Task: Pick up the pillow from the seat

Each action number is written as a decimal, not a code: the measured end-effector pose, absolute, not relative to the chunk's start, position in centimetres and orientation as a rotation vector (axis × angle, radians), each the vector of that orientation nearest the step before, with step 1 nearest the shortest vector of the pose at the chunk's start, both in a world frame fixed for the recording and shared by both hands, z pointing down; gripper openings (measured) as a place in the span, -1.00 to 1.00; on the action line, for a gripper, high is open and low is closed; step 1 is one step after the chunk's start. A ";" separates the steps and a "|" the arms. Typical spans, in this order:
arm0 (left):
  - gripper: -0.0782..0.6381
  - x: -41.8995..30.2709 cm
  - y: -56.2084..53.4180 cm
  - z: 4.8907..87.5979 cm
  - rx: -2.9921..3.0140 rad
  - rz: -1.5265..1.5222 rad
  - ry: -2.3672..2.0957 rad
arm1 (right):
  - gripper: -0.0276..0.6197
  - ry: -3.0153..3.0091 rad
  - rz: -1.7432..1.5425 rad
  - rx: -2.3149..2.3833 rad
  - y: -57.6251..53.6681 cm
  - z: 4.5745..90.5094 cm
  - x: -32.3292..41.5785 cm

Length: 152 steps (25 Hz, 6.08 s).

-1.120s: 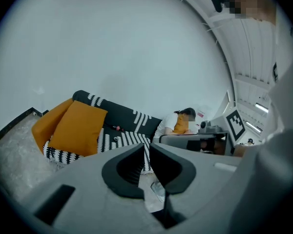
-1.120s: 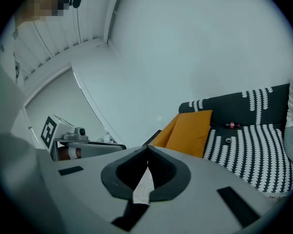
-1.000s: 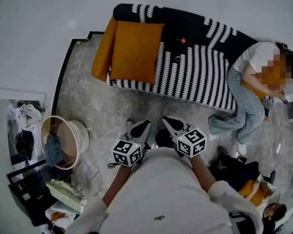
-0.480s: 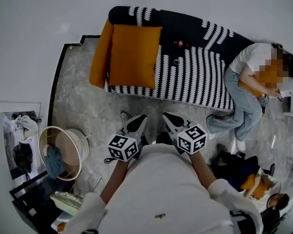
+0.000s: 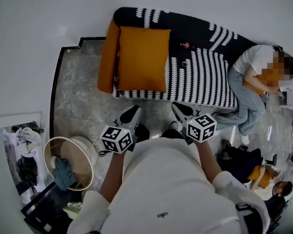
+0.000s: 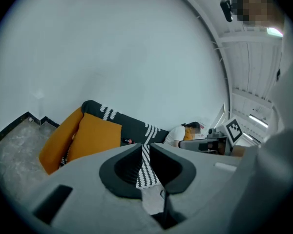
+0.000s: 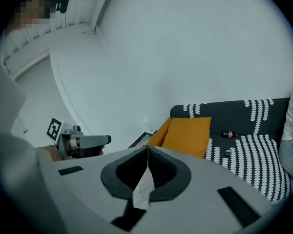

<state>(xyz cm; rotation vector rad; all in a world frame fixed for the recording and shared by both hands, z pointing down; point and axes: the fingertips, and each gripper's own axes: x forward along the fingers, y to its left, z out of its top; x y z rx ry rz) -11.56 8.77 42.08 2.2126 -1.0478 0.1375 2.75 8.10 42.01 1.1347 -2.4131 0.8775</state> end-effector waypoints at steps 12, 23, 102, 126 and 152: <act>-0.55 -21.0 4.7 50.2 2.103 0.353 -0.965 | -0.89 -2.197 0.924 1.203 4.0 47.5 0.5; -0.18 -20.4 -2.7 54.9 2.002 0.411 -1.024 | -0.89 -2.128 1.050 1.242 -1.9 54.0 3.6; 0.84 -18.6 -22.8 88.5 1.729 0.814 -0.785 | 0.48 -1.790 1.270 1.216 -22.6 86.6 3.4; -0.20 -18.4 -18.1 81.9 1.735 0.898 -0.816 | -0.66 -1.741 1.436 1.219 -17.4 80.4 4.2; -0.42 -13.9 -14.3 65.6 1.849 0.763 -1.019 | -0.84 -1.844 1.527 1.464 -11.0 66.4 9.4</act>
